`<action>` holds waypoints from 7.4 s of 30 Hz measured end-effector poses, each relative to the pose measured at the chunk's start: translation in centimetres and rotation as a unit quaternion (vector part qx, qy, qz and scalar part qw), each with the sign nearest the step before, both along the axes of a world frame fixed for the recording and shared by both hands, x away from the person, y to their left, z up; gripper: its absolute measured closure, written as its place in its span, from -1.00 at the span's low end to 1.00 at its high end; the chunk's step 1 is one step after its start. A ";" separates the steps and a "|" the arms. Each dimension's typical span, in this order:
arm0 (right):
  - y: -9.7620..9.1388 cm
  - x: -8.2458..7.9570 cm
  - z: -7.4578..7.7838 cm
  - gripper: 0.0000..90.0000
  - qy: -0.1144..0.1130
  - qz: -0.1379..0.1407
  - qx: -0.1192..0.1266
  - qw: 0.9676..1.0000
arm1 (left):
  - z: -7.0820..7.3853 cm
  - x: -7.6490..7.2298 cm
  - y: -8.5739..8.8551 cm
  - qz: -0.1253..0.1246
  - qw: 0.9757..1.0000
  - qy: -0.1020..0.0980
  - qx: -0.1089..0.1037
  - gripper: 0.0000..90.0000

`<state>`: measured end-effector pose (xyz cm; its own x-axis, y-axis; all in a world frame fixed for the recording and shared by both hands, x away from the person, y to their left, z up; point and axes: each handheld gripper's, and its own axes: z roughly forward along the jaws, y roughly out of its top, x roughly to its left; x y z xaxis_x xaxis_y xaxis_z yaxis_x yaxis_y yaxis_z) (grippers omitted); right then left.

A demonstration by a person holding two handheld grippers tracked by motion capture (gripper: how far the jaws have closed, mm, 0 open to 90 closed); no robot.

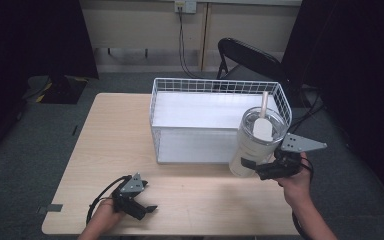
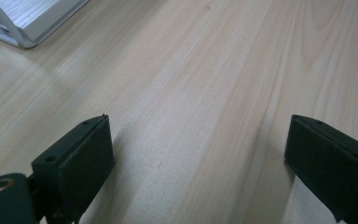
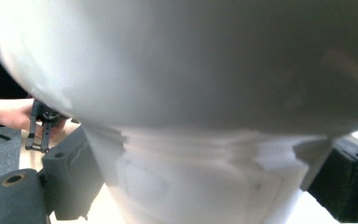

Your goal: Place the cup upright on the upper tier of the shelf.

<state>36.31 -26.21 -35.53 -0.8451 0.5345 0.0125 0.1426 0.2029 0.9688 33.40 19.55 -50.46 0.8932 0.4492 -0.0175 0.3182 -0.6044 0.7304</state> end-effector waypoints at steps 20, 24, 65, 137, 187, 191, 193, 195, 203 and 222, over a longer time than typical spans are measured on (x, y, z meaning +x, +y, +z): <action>-0.1 1.1 3.4 -0.76 0.001 0.002 0.004 1.000 | 0.0 0.0 0.0 0.000 1.000 0.000 0.000 -0.84; 0.0 1.3 3.9 -0.76 0.006 0.002 0.005 1.000 | 0.0 0.0 0.0 0.000 1.000 0.000 0.000 -0.84; 1.8 4.2 10.0 -0.76 0.012 -0.013 0.000 1.000 | 0.0 0.0 0.0 -0.002 1.000 -0.001 0.001 -0.84; 6.1 11.4 10.4 -0.76 0.004 -0.090 -0.014 0.996 | 0.0 0.0 0.0 -0.004 1.000 -0.002 0.002 -0.85; 6.3 13.7 8.2 -0.77 0.014 -0.108 -0.007 0.994 | 0.0 0.0 0.0 -0.004 1.000 -0.002 0.002 -0.85; 6.3 13.8 8.2 -0.78 0.014 -0.106 -0.012 0.994 | 0.0 0.0 0.0 -0.004 1.000 -0.002 0.002 -0.85; 6.3 13.7 8.3 -0.79 0.014 -0.106 -0.017 0.994 | 0.0 0.0 0.0 -0.004 1.000 -0.002 0.002 -0.85; 6.3 13.7 8.2 -0.79 0.014 -0.105 -0.039 0.994 | 0.0 0.0 0.0 -0.004 1.000 -0.002 0.002 -0.85; 6.2 13.6 7.9 -0.79 0.024 -0.104 -0.048 0.993 | 0.0 0.0 0.0 -0.004 1.000 -0.002 0.002 -0.85; 4.3 12.0 7.3 -0.78 0.035 -0.099 -0.085 0.991 | 0.0 -0.1 0.1 -0.002 1.000 -0.002 0.002 -0.85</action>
<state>48.32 -21.89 -28.22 -0.7232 0.6896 -0.0379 0.2613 0.3240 0.9093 33.33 19.66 -50.48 0.8947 0.4466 -0.0126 0.3137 -0.6077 0.7296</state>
